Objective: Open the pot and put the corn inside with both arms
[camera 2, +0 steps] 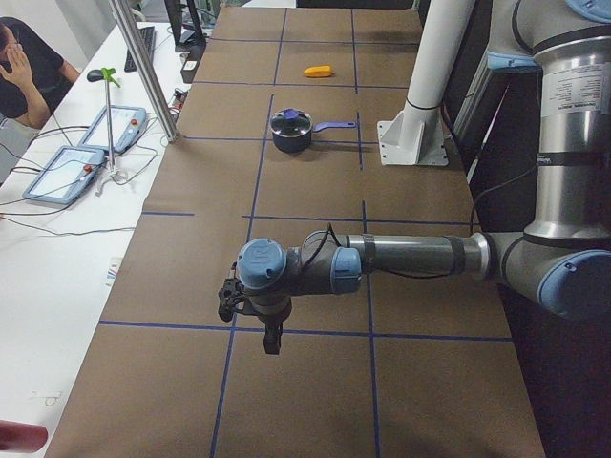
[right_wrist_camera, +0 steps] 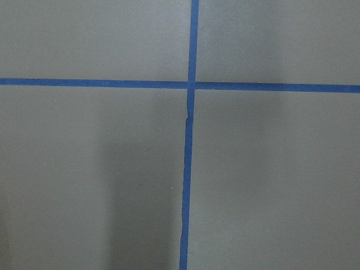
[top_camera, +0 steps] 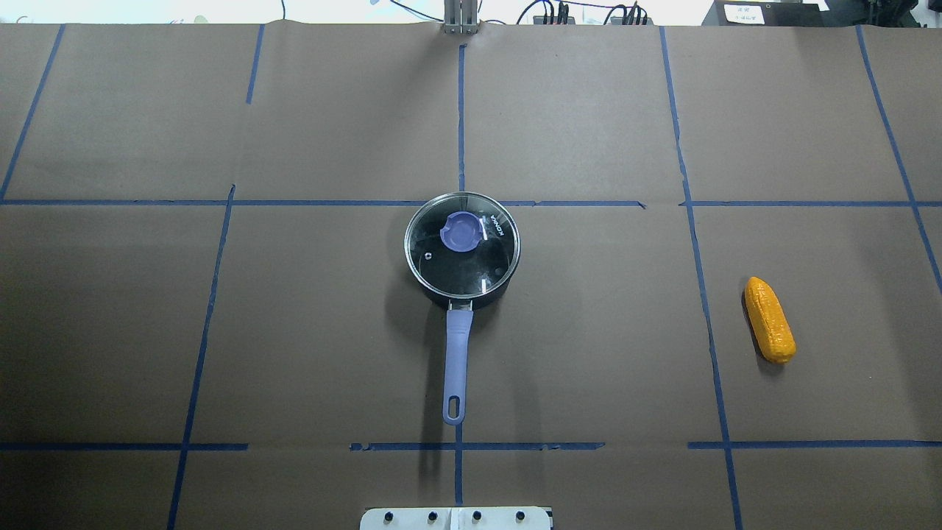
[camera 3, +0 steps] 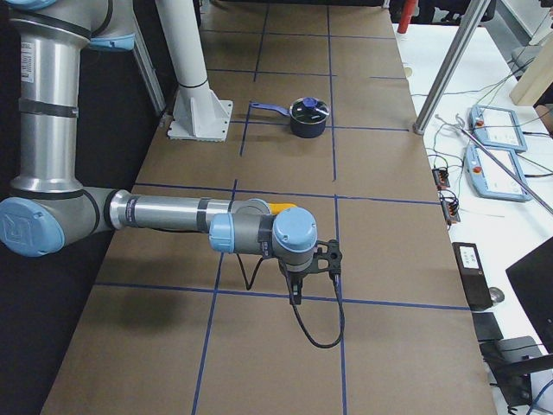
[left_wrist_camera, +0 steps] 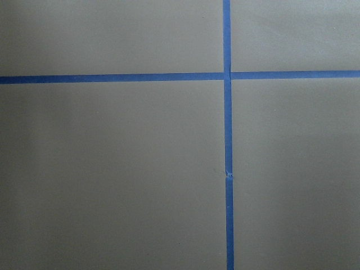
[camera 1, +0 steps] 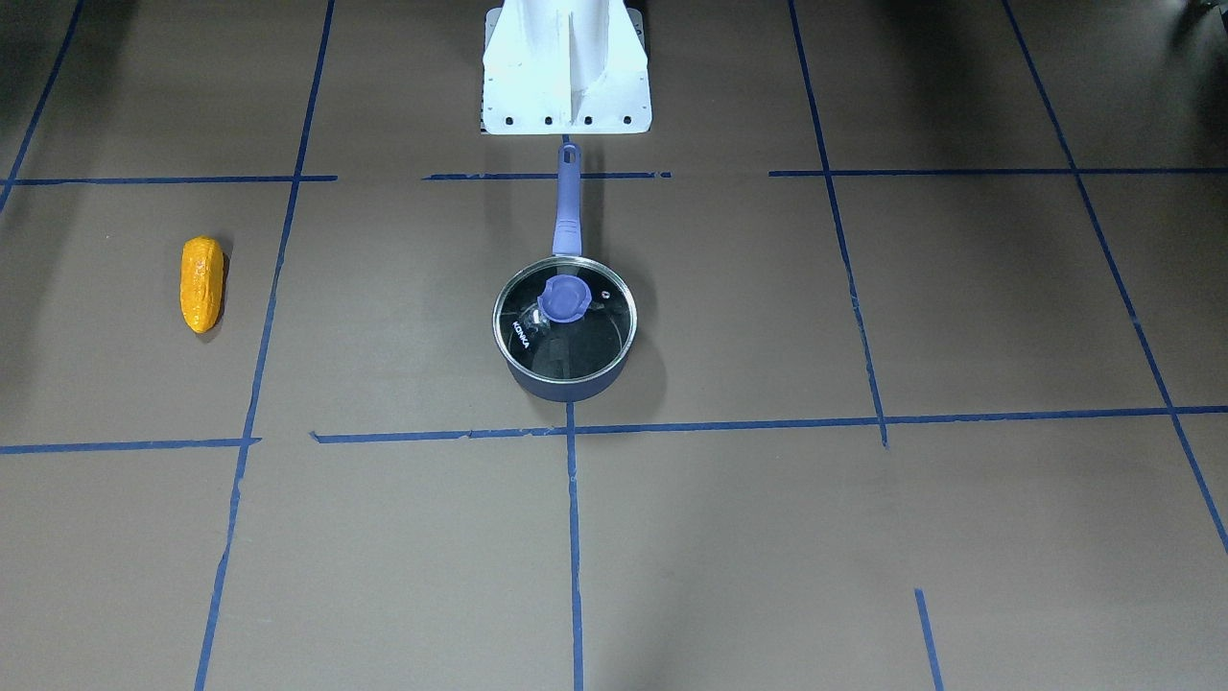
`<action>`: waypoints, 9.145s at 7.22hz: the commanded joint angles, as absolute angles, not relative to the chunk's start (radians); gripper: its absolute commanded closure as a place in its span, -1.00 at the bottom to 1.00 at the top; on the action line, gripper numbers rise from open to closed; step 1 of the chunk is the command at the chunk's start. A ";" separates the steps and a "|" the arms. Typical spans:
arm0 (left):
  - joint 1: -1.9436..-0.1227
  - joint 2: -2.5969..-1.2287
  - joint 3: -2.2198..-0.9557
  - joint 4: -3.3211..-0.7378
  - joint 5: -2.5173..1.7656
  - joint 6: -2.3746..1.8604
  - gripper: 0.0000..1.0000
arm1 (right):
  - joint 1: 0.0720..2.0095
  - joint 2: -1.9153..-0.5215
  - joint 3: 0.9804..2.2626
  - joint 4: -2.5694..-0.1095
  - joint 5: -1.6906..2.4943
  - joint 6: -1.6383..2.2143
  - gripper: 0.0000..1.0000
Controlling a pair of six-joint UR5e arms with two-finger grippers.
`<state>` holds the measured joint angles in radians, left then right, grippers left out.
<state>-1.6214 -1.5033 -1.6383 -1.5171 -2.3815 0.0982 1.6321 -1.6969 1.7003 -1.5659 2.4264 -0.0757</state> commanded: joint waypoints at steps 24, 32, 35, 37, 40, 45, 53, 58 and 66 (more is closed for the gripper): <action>-0.850 -2.116 -2.102 -1.138 -2.142 -0.889 -1.00 | 1.629 -1.667 1.704 -1.566 2.427 -0.064 -1.00; -0.637 -2.516 -1.550 -1.481 -1.973 -1.173 -1.00 | 1.629 -1.667 1.701 -1.566 2.427 -0.064 -1.00; -0.618 -2.530 -1.486 -1.522 -1.953 -1.180 -1.00 | 1.629 -1.667 1.706 -1.566 2.427 -0.064 -1.00; -0.604 -2.530 -1.457 -1.537 -1.937 -1.178 -1.00 | 1.629 -1.667 1.707 -1.566 2.427 -0.064 -1.00; -0.595 -2.530 -1.439 -1.563 -1.937 -1.184 -1.00 | 1.629 -1.666 1.706 -1.566 2.427 -0.064 -1.00; -0.569 -2.528 -1.437 -1.562 -1.937 -1.186 -1.00 | 1.629 -1.661 1.703 -1.566 2.427 -0.063 -1.00; -0.577 -2.525 -1.544 -1.471 -1.936 -1.186 0.57 | 1.629 -1.652 1.704 -1.566 2.428 -0.063 -1.00; -0.652 -2.401 -1.684 -1.444 -1.951 -1.169 0.56 | 1.629 -1.603 1.707 -1.572 2.477 -0.026 -1.00; -0.710 -2.082 -1.928 -1.456 -1.993 -1.052 0.56 | 1.307 -1.620 1.827 -1.206 2.407 0.714 -1.00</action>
<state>-0.7109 -2.1121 -1.9143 -1.4489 -1.9915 -1.0534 1.3612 -1.6203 1.7939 -1.2156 2.4413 0.6432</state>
